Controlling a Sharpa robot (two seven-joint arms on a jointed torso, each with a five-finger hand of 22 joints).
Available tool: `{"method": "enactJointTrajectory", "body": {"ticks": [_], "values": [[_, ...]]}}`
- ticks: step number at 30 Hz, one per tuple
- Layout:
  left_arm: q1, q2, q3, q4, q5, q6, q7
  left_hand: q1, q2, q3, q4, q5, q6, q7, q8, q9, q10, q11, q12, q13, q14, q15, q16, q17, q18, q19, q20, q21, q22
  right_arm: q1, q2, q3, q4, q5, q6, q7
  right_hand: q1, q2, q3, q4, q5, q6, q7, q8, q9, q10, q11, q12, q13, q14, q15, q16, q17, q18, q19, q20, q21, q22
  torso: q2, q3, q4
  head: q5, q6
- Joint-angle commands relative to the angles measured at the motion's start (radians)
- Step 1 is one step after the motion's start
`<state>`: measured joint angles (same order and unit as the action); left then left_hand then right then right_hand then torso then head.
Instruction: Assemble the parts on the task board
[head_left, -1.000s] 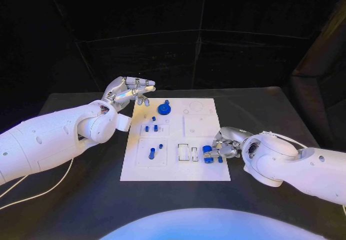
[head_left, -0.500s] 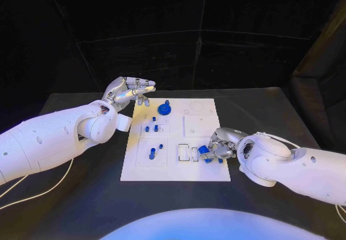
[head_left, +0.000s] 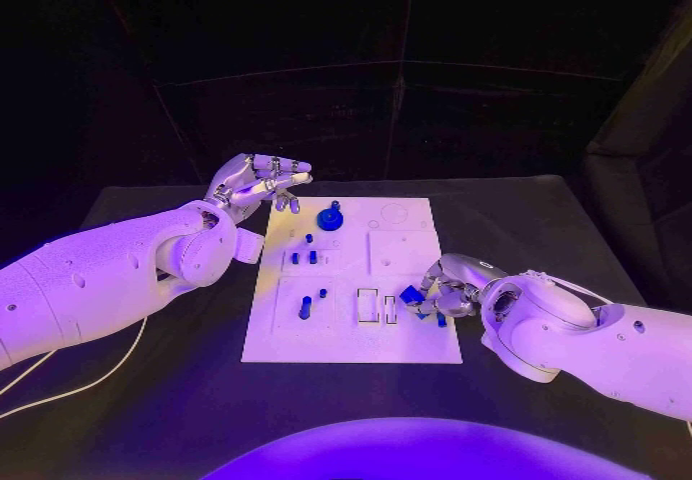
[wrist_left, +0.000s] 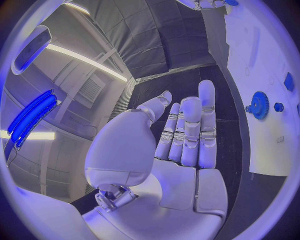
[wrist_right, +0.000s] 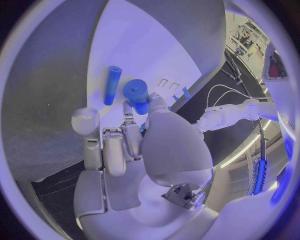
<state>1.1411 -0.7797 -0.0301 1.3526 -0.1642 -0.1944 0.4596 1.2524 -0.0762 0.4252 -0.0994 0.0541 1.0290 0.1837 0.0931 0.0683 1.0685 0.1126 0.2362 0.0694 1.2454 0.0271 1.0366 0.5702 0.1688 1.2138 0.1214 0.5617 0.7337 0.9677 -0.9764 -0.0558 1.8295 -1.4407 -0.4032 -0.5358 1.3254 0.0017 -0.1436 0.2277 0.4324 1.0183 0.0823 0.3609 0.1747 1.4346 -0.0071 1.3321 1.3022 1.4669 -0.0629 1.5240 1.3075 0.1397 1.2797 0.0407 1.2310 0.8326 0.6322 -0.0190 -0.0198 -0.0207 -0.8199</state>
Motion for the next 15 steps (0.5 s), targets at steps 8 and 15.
{"method": "enactJointTrajectory", "body": {"ticks": [8, 15], "values": [[0.001, 0.002, 0.001, 0.002, 0.003, 0.013, 0.003, 0.006, 0.008, -0.006, -0.002, -0.003, -0.003, 0.003, 0.006, 0.000, -0.005, 0.001, 0.006, 0.001, -0.007, -0.002, -0.004, -0.001, 0.014, -0.006, 0.002, -0.007, -0.001, 0.002, 0.005, 0.002, 0.039, 0.097, -0.103, 0.052, -0.009, 0.016, -0.017, 0.009, 0.007, 0.019, -0.012, 0.021, 0.032, 0.012, 0.000, 0.009, 0.010, 0.083, -0.010, 0.008, 0.150, -0.014, 0.009, -0.004, 0.009, 0.007, 0.001, -0.0010, 0.0026, -0.001, 0.005], [0.001, 0.003, 0.001, 0.002, 0.003, 0.014, 0.002, 0.006, 0.008, -0.006, -0.002, -0.003, -0.003, 0.003, 0.006, 0.000, -0.005, 0.001, 0.006, 0.001, -0.007, -0.002, -0.004, -0.001, 0.014, -0.006, 0.002, -0.007, -0.001, 0.003, 0.048, 0.002, 0.017, 0.118, -0.021, 0.020, -0.031, 0.026, -0.029, 0.027, 0.000, 0.022, -0.014, 0.026, 0.039, 0.013, -0.002, 0.008, 0.012, 0.083, -0.011, 0.009, 0.152, -0.014, 0.009, -0.004, 0.010, 0.008, 0.001, -0.0008, 0.0021, 0.007, 0.004]]}}
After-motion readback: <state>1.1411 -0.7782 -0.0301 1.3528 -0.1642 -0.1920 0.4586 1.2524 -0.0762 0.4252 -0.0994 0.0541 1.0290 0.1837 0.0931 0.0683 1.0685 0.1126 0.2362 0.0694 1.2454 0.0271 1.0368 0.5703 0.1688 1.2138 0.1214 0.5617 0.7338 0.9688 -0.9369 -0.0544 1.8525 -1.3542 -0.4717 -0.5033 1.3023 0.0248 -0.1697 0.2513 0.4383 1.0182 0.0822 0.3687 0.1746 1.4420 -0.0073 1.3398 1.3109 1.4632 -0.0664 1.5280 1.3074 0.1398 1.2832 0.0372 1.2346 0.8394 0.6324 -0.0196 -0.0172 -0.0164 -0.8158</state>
